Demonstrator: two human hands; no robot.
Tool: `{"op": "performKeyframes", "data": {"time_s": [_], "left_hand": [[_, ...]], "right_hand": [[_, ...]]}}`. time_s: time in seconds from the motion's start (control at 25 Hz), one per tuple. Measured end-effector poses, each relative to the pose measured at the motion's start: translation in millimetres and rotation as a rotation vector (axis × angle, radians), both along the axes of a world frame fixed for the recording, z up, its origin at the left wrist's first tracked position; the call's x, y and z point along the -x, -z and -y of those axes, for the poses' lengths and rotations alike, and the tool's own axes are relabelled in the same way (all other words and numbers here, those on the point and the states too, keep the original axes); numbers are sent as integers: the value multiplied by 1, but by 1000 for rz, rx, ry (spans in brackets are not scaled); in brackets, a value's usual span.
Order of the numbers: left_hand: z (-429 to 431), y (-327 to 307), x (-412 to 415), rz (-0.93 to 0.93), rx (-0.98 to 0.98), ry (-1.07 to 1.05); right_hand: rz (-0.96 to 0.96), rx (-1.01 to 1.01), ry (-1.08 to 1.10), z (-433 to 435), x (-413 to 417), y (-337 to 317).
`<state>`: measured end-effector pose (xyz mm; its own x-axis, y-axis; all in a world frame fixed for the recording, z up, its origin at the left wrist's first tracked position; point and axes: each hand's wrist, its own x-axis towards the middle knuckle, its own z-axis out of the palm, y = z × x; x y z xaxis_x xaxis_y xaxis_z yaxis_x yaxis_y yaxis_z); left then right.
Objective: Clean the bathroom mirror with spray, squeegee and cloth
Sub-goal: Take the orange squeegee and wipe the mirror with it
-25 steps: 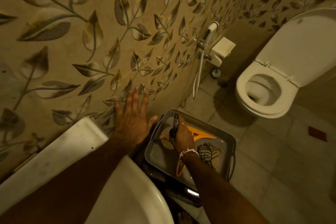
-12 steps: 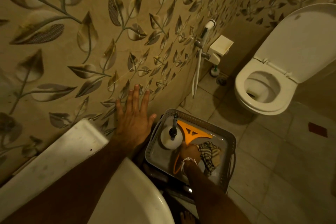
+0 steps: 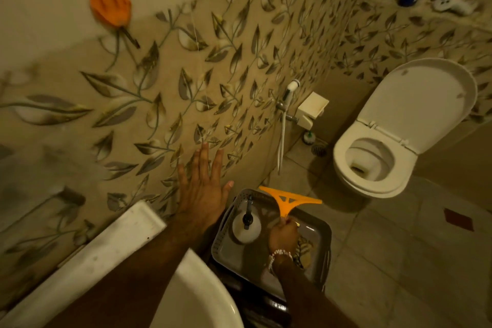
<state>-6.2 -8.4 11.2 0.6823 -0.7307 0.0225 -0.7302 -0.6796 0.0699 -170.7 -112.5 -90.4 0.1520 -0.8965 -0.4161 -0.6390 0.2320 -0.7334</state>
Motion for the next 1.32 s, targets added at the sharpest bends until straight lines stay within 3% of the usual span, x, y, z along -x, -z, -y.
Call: {"op": "performKeyframes", "data": {"time_s": [0.4, 0.68, 0.96, 1.32], "left_hand": [[29, -205, 14, 167, 330, 35], [-11, -321, 19, 410, 488, -29], [-122, -402, 19, 673, 547, -126], [-342, -480, 17, 914, 597, -169]], "right_hand": [[527, 331, -47, 42, -52, -233], [819, 528, -170, 34, -87, -381], [1047, 696, -405, -69, -109, -490], [1344, 872, -759, -269, -140, -623]]}}
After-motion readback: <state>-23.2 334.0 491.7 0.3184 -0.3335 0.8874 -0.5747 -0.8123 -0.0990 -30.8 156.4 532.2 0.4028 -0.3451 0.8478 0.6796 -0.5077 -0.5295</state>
